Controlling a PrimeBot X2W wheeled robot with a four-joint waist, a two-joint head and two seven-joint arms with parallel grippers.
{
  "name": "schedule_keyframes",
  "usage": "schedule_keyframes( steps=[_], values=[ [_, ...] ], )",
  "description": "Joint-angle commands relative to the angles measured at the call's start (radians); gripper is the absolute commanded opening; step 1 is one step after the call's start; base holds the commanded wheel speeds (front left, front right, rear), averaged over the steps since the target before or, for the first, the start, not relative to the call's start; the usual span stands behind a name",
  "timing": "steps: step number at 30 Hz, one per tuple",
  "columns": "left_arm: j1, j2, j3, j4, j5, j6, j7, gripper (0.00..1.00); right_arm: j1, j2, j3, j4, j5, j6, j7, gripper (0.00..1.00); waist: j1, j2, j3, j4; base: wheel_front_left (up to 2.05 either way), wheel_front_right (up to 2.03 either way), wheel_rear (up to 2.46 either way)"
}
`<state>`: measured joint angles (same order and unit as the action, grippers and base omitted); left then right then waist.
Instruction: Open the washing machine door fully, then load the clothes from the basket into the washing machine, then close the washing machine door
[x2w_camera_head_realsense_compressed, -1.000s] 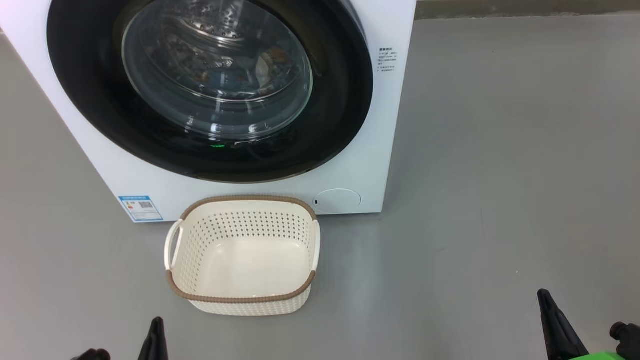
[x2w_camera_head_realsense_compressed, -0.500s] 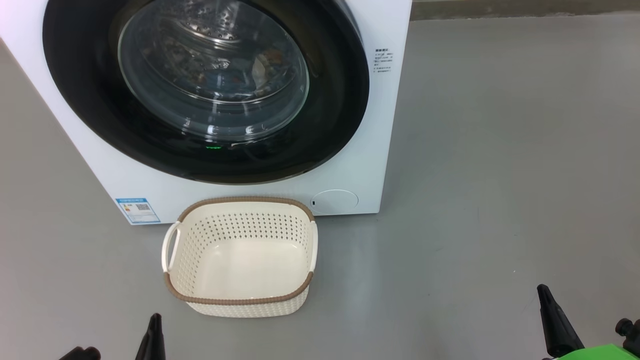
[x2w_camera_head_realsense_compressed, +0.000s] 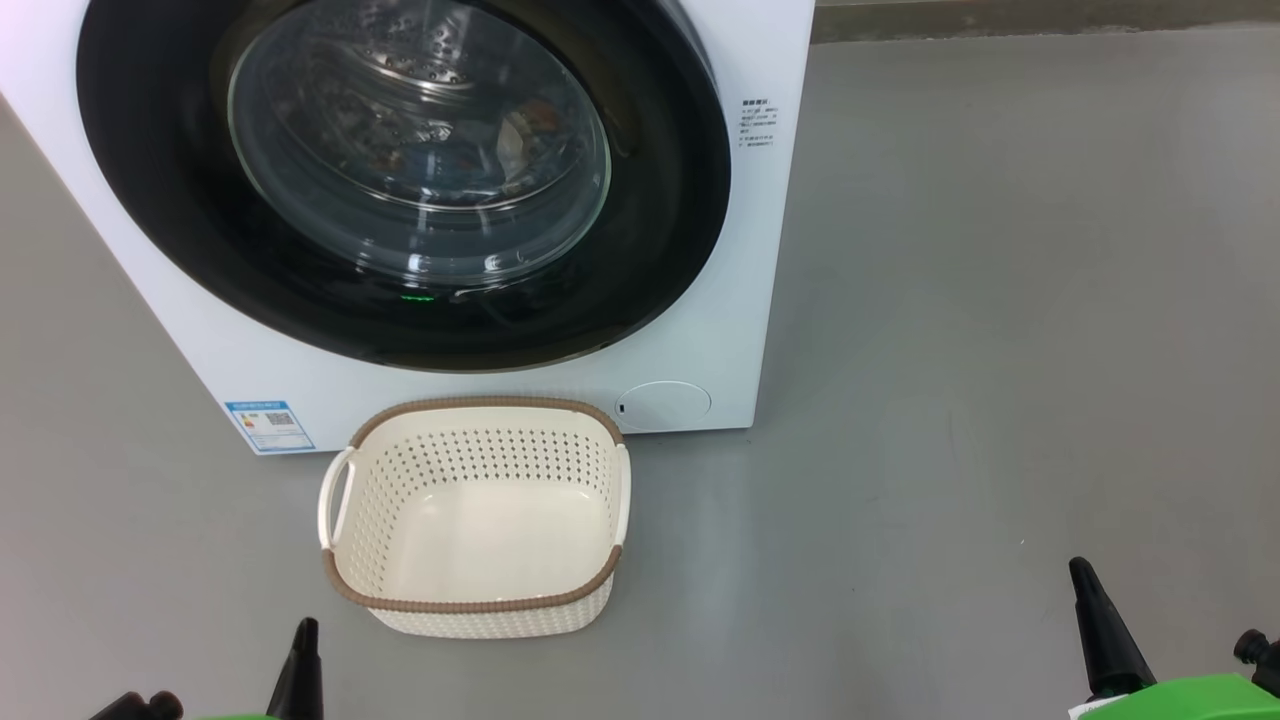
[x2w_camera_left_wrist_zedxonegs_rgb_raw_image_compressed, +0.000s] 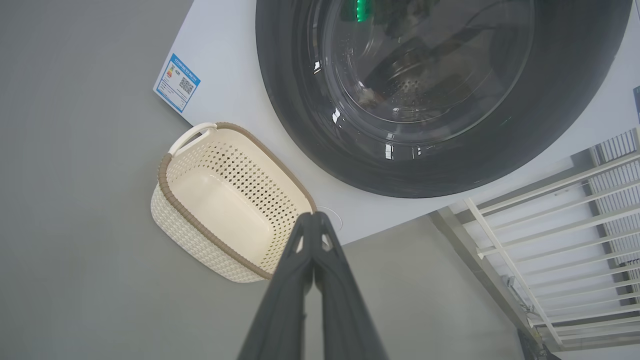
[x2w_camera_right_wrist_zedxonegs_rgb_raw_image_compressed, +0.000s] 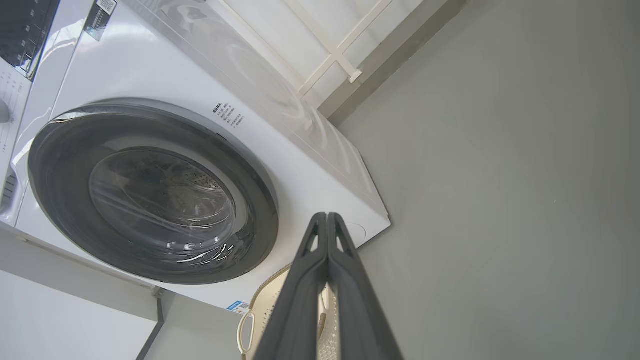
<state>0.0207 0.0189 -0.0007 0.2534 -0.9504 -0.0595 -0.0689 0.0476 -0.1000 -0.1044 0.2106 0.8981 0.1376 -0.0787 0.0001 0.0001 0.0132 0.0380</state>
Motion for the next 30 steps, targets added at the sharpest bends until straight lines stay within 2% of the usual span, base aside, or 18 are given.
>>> schedule_keyframes(
  steps=[1,30],
  values=[
    [-0.045,0.017,0.026,-0.019,-0.031,-0.011,0.008,0.00,-0.044,-0.007,0.007,-0.020,0.039,-0.004,0.010,0.00,-0.0001,-0.0001,0.000,-0.001,0.00,0.00,0.00],
    [-0.089,0.025,0.072,-0.013,-0.359,-0.043,0.099,0.00,-0.102,0.019,0.003,0.008,0.394,-0.005,0.102,0.00,-0.0001,-0.0001,-0.005,-0.020,0.00,0.00,0.00]
  ],
)
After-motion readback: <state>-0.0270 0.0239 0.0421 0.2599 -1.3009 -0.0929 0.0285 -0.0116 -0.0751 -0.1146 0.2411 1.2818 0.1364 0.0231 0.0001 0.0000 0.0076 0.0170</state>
